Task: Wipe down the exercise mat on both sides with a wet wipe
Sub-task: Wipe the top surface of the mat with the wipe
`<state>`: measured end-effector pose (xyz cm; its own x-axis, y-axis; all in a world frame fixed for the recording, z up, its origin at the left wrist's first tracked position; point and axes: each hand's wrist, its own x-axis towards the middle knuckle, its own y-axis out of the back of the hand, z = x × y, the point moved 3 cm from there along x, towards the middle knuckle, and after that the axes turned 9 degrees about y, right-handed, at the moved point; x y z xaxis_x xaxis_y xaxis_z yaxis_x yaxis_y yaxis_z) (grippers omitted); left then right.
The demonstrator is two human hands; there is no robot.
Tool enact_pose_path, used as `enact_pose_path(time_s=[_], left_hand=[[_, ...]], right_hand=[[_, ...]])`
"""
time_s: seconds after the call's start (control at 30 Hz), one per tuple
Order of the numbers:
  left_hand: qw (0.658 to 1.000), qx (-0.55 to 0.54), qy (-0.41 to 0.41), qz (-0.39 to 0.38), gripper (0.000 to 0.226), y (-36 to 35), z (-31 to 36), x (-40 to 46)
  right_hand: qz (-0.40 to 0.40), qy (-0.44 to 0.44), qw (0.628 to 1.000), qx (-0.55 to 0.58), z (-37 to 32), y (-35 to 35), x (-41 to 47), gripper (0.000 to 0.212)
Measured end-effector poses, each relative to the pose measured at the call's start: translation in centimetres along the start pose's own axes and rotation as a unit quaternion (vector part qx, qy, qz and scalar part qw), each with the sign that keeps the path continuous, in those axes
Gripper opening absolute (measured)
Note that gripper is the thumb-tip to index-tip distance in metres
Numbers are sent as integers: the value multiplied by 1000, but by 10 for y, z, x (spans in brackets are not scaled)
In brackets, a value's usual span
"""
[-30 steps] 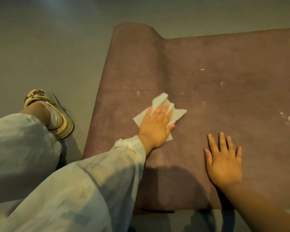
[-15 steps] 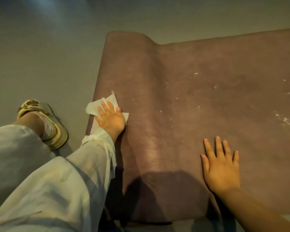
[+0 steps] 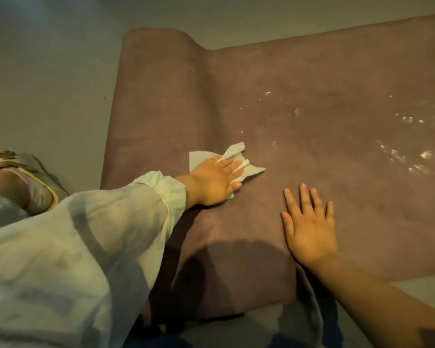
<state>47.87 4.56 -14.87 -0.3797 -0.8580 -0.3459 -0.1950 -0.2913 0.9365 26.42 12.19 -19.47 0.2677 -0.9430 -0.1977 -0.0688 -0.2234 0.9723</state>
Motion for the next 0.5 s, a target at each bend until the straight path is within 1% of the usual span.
enact_pose_path(time_s=[0.07,0.13,0.2,0.23,0.27,0.33,0.37,0.43,0.5], left_hand=[[998,10,-63,-19,55,-13,31,-35],[987,-24,-149,-47,56,-30,64,-81],[962,-38,-263,-67,54,-46,93,-128],[949,-20,-307,-63,54,-52,102,-144],[942,-5,-329,-62,56,-55,104,-153],[947,-15,-318,-49,60,-54,97,-144],[956,-31,-289,-30,61,-50,89,-132],[980,-30,-197,10,59,-39,63,-100],[995,10,-94,35,58,-30,31,-69]], right_hand=[[3,5,1000,9,0,0,0,55],[-8,12,1000,4,2,-1,-1,54],[-11,25,1000,3,4,-2,-3,55],[-8,34,999,4,5,-2,-4,54],[-5,40,999,3,6,-2,-5,54],[-2,43,999,0,7,-3,-6,54],[-1,42,999,1,7,-3,-6,54],[2,43,999,9,7,-3,-5,54],[9,45,999,14,8,-3,-5,53]])
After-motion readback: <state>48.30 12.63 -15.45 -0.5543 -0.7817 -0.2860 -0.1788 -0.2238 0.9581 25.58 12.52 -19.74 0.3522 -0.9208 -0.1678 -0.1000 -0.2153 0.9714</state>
